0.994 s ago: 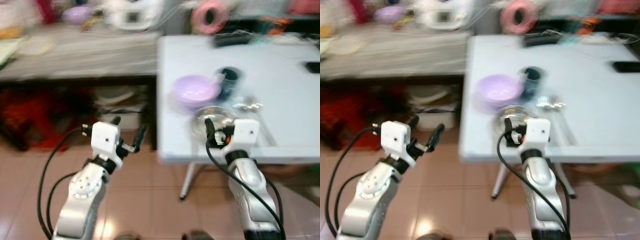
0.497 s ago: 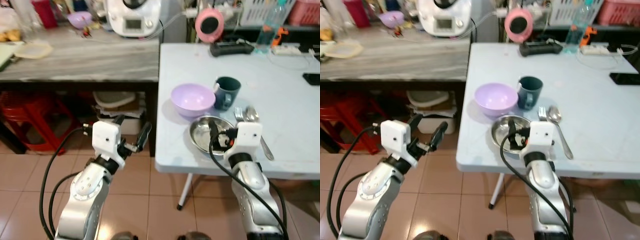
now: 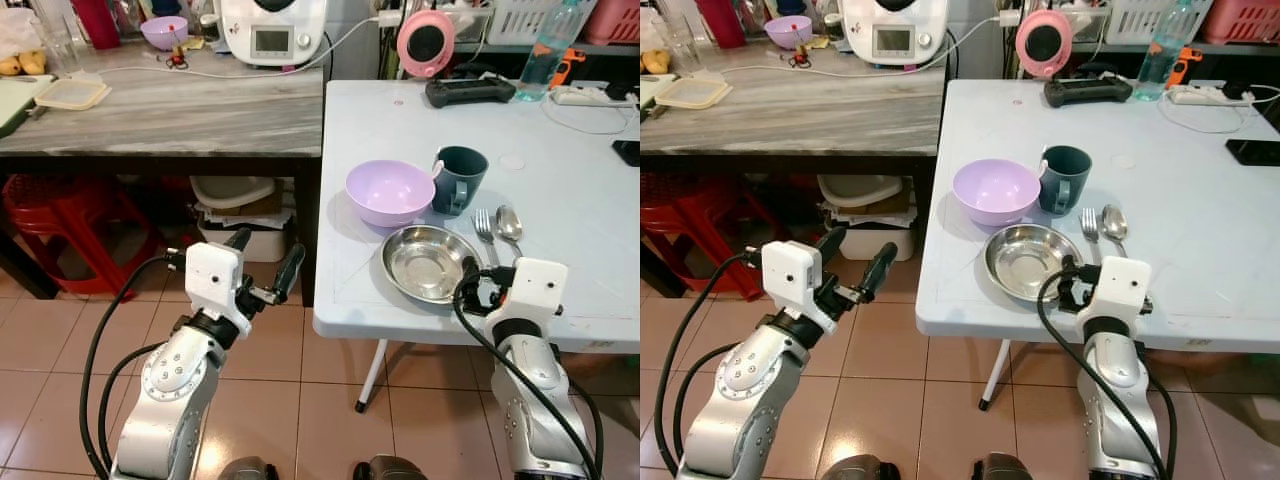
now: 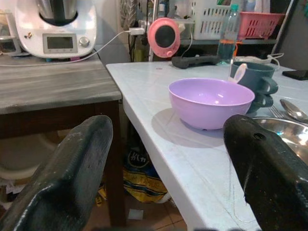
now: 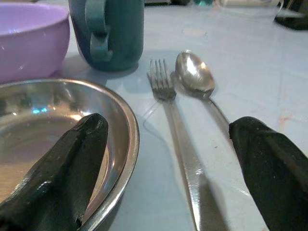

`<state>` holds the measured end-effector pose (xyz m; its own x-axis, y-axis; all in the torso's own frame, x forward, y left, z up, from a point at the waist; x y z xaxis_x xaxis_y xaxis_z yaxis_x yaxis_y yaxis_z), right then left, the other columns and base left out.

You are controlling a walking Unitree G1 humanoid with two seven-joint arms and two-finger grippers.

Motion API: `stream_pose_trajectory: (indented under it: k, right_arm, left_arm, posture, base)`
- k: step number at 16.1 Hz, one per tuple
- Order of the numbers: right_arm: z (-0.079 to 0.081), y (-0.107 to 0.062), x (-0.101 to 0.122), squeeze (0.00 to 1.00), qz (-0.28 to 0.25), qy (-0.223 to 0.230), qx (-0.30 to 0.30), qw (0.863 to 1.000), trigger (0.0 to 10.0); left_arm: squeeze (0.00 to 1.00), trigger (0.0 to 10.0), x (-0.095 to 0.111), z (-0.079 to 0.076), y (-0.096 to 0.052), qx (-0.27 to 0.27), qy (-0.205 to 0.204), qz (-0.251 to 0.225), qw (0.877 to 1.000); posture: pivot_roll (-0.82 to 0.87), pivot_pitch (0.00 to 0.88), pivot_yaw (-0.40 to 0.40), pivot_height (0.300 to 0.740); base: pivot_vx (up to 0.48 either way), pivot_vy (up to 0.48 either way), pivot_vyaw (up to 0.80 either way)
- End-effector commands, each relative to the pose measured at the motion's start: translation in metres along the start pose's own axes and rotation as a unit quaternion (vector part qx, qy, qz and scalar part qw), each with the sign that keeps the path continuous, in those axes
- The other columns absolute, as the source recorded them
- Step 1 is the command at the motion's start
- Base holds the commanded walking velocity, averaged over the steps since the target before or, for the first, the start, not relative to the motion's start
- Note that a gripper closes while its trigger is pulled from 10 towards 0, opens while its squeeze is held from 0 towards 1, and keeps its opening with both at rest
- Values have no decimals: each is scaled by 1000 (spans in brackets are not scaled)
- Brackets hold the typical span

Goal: Setting the table

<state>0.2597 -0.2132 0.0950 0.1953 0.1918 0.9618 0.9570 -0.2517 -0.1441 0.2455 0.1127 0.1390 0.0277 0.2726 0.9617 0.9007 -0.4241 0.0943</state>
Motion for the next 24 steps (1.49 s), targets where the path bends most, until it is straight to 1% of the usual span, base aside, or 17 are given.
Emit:
stream_pose_trajectory:
  k: [1,5,6,7,8,9,10,11,12,14,17,21,24]
  right_arm:
    - [1,1,-2,0,10,9,6,1000,10000]
    - [8,5,0,0,13,21,32,999,10000]
    - [13,4,0,0,17,30,49,998,10000]
    - [14,3,-1,0,18,32,53,998,8667]
    - [15,1,-2,0,23,36,58,997,1765]
    - [15,0,-3,0,27,40,59,997,0]
    - [16,-1,-4,0,35,44,61,997,235]
    - [17,-2,-6,0,45,50,64,996,745]
    - [17,-2,-7,0,50,53,66,995,902]
    - [18,-3,-10,0,67,64,70,993,0]
    - [20,-1,-11,0,84,70,74,991,0]
    - [24,-2,-18,0,125,87,81,985,0]
    - [24,-3,-19,0,135,94,79,983,0]
  left_arm:
    - [0,10000,3,0,0,-2,5,-2,1000]
    - [0,10000,3,0,-1,-1,6,0,1000]
    - [0,10000,2,0,-1,0,6,0,1000]
    - [0,10000,2,0,-1,0,6,0,1000]
    - [0,10000,2,0,-1,0,6,1,1000]
    - [0,10000,2,0,-1,-1,6,1,1000]
    - [0,10000,2,0,-2,-2,6,1,1000]
    - [0,10000,2,-1,-2,-3,6,3,1000]
    - [0,10000,2,-1,-2,-4,7,3,1000]
    - [0,10000,2,-1,-2,-6,9,4,1000]
    - [0,10000,3,-1,-3,-5,12,4,1000]
    - [0,10000,3,-3,-3,-11,16,6,1000]
    - [0,10000,3,-3,-3,-11,17,6,1000]
  posture:
    - [3,58,30,740]
    - [8,61,27,740]
    - [7,62,26,740]
    - [7,62,26,740]
    - [6,64,26,740]
    - [5,68,27,740]
    - [2,72,28,740]
    - [2,73,30,740]
    - [2,74,29,740]
    - [3,78,29,740]
    - [1,89,36,740]
    - [1,98,36,740]
    - [-1,101,35,740]
  base:
    - [0,0,0]
    - [0,0,0]
    - [0,0,0]
    - [0,0,0]
    - [0,0,0]
    - [0,0,0]
    - [0,0,0]
    - [0,0,0]
    - [0,0,0]
    - [0,0,0]
    - [0,0,0]
    - [0,0,0]
    - [0,0,0]
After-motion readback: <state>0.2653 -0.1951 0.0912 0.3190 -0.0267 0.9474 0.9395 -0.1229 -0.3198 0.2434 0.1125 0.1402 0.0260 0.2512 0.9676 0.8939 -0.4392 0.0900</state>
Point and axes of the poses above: a point about 5 cm out from each wrist's last joint towards the gripper, its own y axis pointing out of the wrist towards the gripper, its own x axis along the axis of the wrist's last joint, z = x × y, the point moved 1 cm from there along y, pointing out of the wrist towards the gripper, and after that the axes turned 12 degrees about -y, right-handed, at the moved point
